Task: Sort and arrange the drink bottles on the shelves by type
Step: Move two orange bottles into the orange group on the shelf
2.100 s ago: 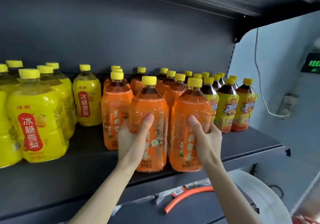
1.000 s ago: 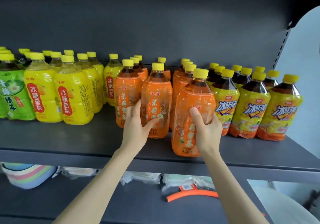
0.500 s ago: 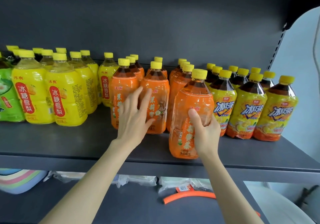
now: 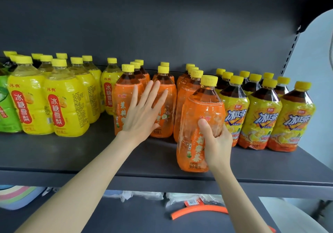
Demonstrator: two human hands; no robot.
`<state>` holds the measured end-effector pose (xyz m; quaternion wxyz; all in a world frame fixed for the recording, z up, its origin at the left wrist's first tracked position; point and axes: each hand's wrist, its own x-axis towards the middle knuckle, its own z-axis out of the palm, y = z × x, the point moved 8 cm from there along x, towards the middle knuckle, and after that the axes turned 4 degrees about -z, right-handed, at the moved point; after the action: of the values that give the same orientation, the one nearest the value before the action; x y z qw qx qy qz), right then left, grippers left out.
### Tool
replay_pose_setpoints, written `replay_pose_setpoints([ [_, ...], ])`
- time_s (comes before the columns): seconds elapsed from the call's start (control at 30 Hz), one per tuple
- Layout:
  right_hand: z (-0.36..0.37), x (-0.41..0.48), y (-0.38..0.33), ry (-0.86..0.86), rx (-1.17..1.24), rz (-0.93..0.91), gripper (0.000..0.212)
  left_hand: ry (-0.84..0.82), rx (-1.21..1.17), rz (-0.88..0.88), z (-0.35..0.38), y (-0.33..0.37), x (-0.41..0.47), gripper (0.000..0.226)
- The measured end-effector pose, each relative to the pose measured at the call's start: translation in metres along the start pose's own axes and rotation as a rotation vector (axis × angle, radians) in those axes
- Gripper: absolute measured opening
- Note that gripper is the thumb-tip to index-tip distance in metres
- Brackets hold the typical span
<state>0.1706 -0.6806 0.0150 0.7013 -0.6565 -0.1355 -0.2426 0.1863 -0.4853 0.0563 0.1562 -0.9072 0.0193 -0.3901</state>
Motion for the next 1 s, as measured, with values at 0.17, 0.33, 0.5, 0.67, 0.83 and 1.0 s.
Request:
replay_pose_setpoints([
  [0.17, 0.002, 0.001, 0.001, -0.015, 0.016, 0.004, 0.067, -0.024, 0.040, 0.013, 0.002, 0.005, 0.009, 0.110],
  [0.33, 0.004, 0.003, 0.003, -0.024, 0.028, 0.013, 0.064, 0.015, 0.127, 0.002, 0.008, 0.008, 0.022, 0.092],
  [0.5, 0.005, 0.004, 0.005, -0.030, 0.033, 0.020, 0.061, 0.029, 0.180, -0.013, 0.010, 0.013, 0.029, 0.077],
  [0.67, 0.005, 0.004, 0.005, -0.038, 0.029, 0.026, 0.058, 0.276, -0.062, -0.123, -0.018, -0.011, 0.000, 0.074],
  [0.83, 0.016, -0.003, 0.000, -0.038, 0.046, 0.013, 0.073, 0.474, -0.624, -0.661, -0.003, -0.086, -0.050, 0.079],
  [1.0, 0.052, -0.012, 0.002, -0.039, -0.008, 0.047, 0.089, 0.295, -1.092, -0.727, 0.036, -0.099, -0.047, 0.084],
])
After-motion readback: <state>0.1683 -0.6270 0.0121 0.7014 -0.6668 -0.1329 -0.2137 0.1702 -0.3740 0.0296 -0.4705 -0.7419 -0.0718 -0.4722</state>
